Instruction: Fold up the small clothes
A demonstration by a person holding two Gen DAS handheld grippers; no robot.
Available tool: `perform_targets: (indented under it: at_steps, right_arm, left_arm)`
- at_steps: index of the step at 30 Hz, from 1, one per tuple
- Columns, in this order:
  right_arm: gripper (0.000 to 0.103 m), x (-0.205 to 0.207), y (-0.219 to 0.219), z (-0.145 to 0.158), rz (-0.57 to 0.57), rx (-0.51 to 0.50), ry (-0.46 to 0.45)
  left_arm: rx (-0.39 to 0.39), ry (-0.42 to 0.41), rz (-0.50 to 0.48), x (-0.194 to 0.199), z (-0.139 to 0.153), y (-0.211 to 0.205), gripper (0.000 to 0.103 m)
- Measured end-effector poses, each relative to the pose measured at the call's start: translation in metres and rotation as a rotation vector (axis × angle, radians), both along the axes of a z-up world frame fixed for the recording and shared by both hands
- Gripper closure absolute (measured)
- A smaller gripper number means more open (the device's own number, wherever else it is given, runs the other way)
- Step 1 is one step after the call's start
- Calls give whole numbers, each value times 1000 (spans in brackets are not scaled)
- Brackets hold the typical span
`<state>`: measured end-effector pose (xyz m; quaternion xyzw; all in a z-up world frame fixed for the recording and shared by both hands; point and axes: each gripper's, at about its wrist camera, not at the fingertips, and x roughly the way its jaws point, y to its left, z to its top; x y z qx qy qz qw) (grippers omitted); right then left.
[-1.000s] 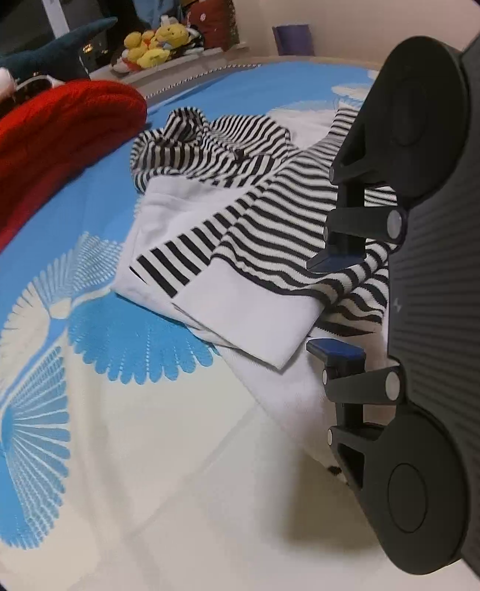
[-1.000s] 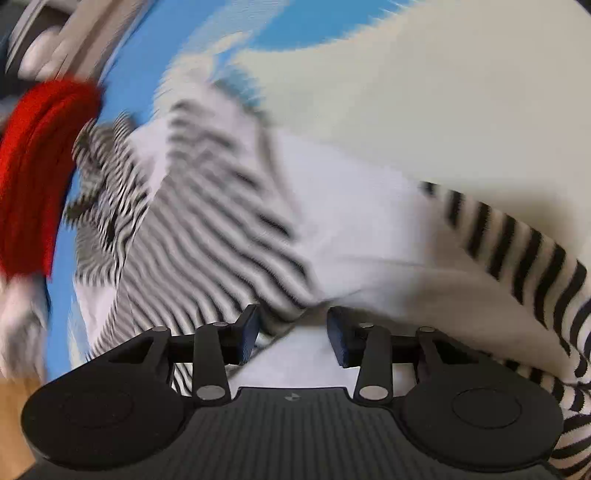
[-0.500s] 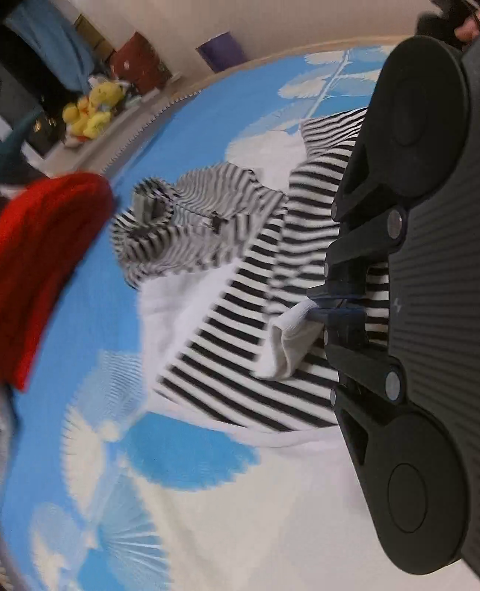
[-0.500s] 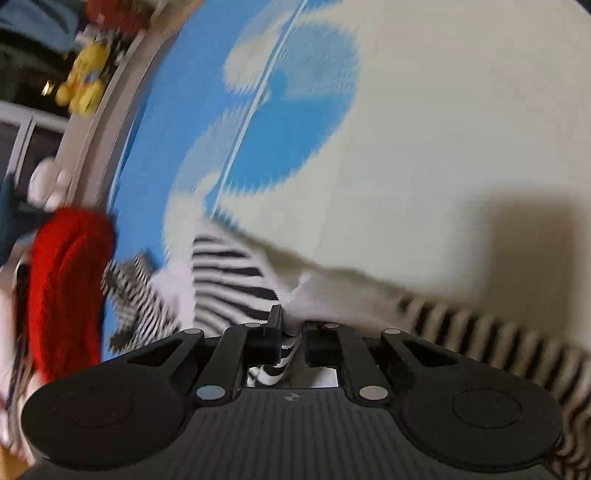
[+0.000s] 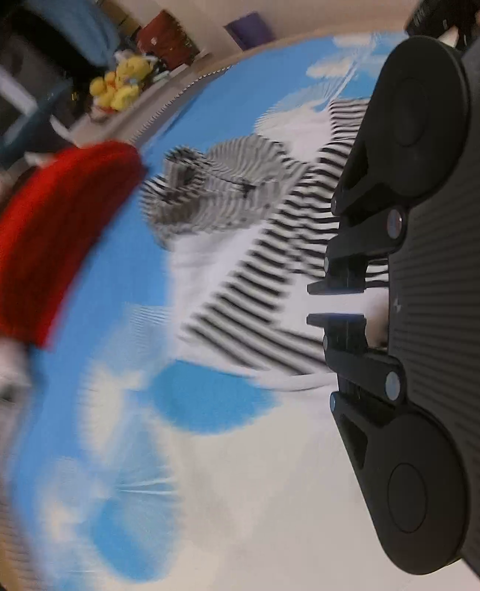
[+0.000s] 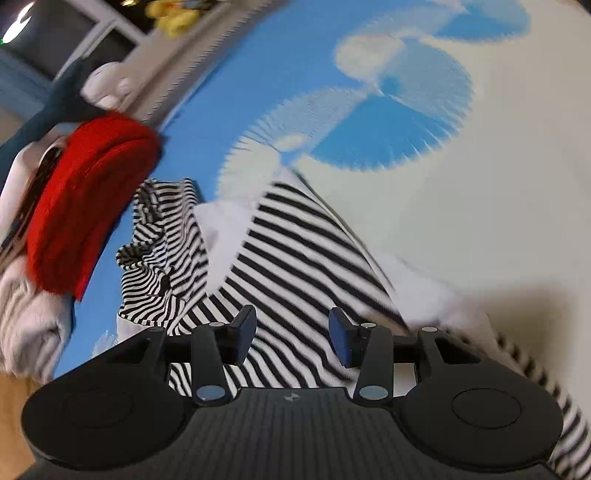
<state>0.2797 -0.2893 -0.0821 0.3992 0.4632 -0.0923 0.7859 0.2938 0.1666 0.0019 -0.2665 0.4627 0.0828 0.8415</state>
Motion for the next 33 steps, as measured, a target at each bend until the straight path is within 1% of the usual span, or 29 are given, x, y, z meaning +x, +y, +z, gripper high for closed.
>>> perform_targets:
  at_steps: [1,3,4,5,8,12,13,14,15,16,17,19,21,22,23,24,25,26,27,28,29,31,32,33]
  right_arm:
    - [58,4,-1,-3,3,-12,19]
    - [58,10,-6,-15,-5,-5,76]
    - [58,9,-8,-19,-11,8,99]
    - [58,6,-8,-20,-9,17,113]
    - [58,10,-5,-28,32,36,120]
    - [57,15,2,-29,71,41,112]
    - [57,16,3,-29,78,42,113]
    - [57,16,4,-29,80,43,115]
    - [57,17,4,-31,79,43,119]
    - [57,17,5,-31,79,39,121]
    - [57,18,5,-31,81,36,122]
    - [57,19,5,-31,82,25,117]
    - [57,19,4,-31,79,15,112]
    - [57,20,4,-31,76,15,112]
    - [57,20,3,-33,71,19,117]
    - [57,20,2,-37,62,26,128]
    - [57,19,0,-43,50,36,148]
    - [57,18,-2,-49,32,48,174]
    - [57,16,-4,-57,8,56,209]
    - [58,14,-6,-62,-8,65,227]
    - [59,13,-7,-65,-22,76,231]
    - [60,13,-7,-63,-39,69,232]
    - [60,12,-6,-59,-44,52,227]
    - [60,12,-4,-55,-47,32,220]
  left_arm:
    - [-39,37,10,4,-9,1,90]
    - [-89,105,23,8,-27,7,80]
    - [-102,122,29,8,-33,9,78]
    - [-105,133,34,10,-37,11,78]
    - [-74,148,44,14,-42,9,69]
    - [-66,156,60,14,-44,10,69]
    - [-63,158,57,11,-40,11,69]
    - [-64,160,49,11,-39,9,71]
    - [-61,160,32,12,-40,7,87]
    - [-55,150,13,8,-33,5,101]
    - [-24,126,9,7,-27,3,101]
    - [91,16,0,3,0,-5,102]
    - [158,-106,-7,-5,30,-13,102]
    - [188,-153,-6,-10,41,-17,102]
    - [215,-172,-9,-13,45,-19,101]
    - [227,-154,-8,-13,42,-18,100]
    - [220,-105,-10,-9,33,-17,99]
    - [195,-37,-19,-3,22,-14,98]
    - [170,20,-6,0,12,-10,98]
    - [166,40,22,-1,8,-6,98]
    - [177,30,34,-2,10,-6,98]
    - [208,-23,1,-1,19,-11,97]
    - [205,-46,-19,-1,21,-12,91]
    - [183,-50,-42,1,20,-14,85]
